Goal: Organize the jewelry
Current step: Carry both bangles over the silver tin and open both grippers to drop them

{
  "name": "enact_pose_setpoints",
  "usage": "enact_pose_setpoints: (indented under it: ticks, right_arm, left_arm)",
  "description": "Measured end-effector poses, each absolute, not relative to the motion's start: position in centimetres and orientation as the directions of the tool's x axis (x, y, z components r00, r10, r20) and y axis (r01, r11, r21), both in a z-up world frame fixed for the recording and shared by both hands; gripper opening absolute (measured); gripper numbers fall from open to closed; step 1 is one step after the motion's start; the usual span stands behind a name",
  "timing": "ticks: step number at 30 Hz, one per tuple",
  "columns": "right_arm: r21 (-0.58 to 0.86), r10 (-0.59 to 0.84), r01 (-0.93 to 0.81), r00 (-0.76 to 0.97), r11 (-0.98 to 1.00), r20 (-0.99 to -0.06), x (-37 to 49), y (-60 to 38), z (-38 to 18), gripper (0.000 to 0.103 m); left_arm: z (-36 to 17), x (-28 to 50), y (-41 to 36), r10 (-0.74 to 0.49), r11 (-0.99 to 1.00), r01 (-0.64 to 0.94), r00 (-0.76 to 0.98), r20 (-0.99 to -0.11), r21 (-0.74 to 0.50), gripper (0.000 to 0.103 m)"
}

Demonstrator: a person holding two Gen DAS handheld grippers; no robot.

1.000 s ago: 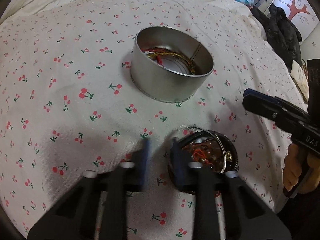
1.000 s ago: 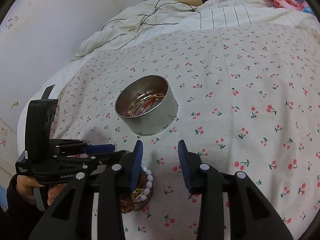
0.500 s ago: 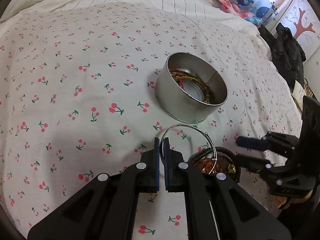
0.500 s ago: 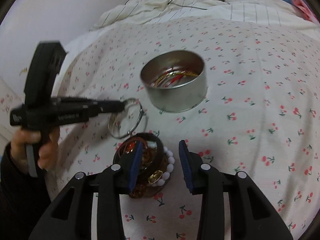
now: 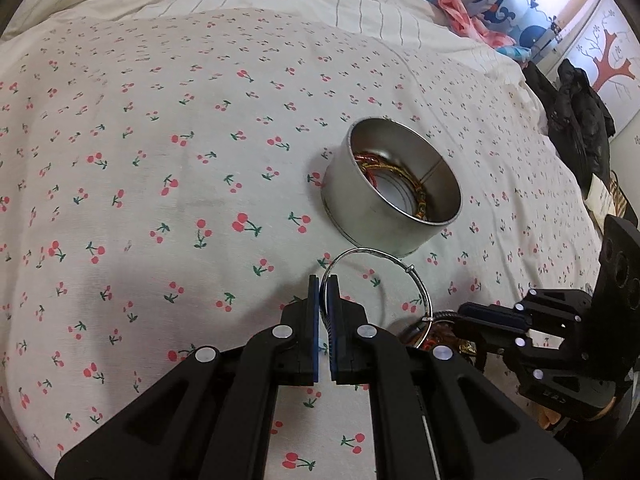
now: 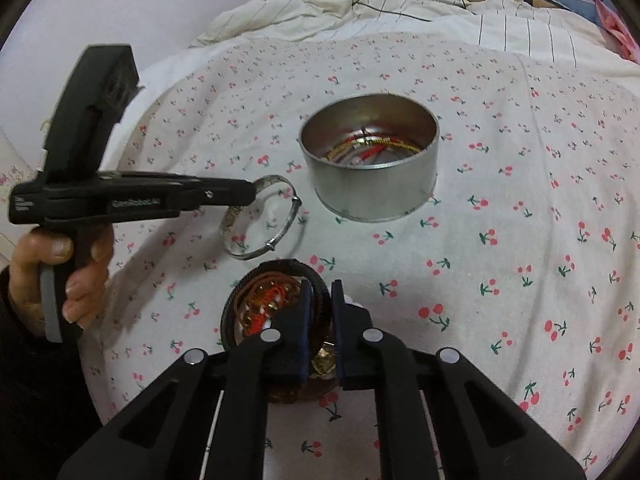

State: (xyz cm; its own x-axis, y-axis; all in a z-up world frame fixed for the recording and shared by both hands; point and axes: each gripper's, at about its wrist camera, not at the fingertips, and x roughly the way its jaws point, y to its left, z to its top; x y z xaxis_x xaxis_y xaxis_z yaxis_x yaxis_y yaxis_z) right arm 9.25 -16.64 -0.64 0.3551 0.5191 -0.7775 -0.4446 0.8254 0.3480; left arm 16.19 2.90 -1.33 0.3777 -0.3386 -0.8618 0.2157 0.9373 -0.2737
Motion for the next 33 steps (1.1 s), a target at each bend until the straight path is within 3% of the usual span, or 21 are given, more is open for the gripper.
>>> enact_pose_setpoints:
  ticks: [10, 33]
  right_arm:
    - [0.43, 0.591, -0.435, 0.363, 0.791, -0.721, 9.4, -17.7, 0.5, 0.01]
    - [0.449, 0.518, -0.271, 0.572, 0.851, -0.636, 11.0, -24.5, 4.1, 0.01]
  left_arm:
    - [-0.9, 16.5, 3.7, -0.341, 0.939, 0.184, 0.395, -0.853, -0.291, 0.003]
    - [3.9, 19.4, -0.5, -0.351, 0.933, 0.251, 0.463, -0.814, -0.259, 0.004]
